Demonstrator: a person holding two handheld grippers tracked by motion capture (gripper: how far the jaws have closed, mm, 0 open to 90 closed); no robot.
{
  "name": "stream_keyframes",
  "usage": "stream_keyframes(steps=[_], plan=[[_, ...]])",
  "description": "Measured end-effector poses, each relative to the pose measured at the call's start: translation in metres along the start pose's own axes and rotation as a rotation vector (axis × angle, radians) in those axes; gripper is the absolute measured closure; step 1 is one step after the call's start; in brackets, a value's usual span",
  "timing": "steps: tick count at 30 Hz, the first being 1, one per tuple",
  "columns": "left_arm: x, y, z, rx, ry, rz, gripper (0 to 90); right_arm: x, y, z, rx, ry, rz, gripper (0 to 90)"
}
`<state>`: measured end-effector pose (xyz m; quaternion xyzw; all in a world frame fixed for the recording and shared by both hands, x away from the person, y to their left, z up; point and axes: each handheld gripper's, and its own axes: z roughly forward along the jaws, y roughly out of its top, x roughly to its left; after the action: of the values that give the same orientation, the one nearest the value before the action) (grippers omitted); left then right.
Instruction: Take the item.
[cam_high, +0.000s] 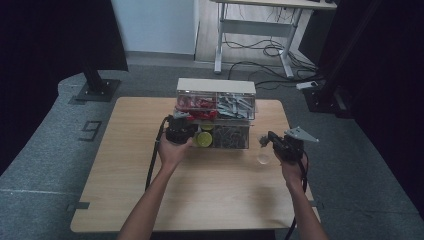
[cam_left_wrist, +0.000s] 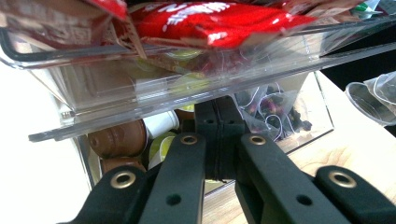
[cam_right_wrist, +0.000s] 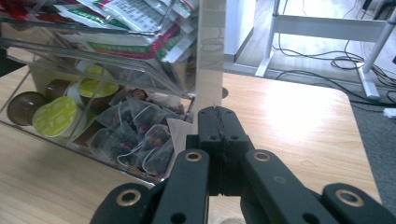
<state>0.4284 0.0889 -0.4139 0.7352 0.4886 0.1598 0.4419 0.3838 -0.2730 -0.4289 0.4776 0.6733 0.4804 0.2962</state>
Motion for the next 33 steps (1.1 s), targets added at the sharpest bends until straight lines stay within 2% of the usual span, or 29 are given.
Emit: stream_keyframes(steps=[15,25,29,33], plan=[[-0.001,0.000,0.001,0.001,0.001,0.001,90.0,-0.015,-0.003,-0.002,0.006,-0.034,0.019,89.7],[-0.001,0.000,0.001,0.001,0.001,0.002,90.0,-0.019,-0.004,-0.002,0.004,-0.052,0.021,89.4],[-0.001,0.000,0.000,0.001,0.001,0.002,90.0,-0.019,-0.006,-0.002,0.002,-0.061,0.014,83.5],[-0.001,0.000,0.000,0.001,0.002,0.002,90.0,-0.018,-0.008,-0.003,0.003,-0.066,0.007,82.1]])
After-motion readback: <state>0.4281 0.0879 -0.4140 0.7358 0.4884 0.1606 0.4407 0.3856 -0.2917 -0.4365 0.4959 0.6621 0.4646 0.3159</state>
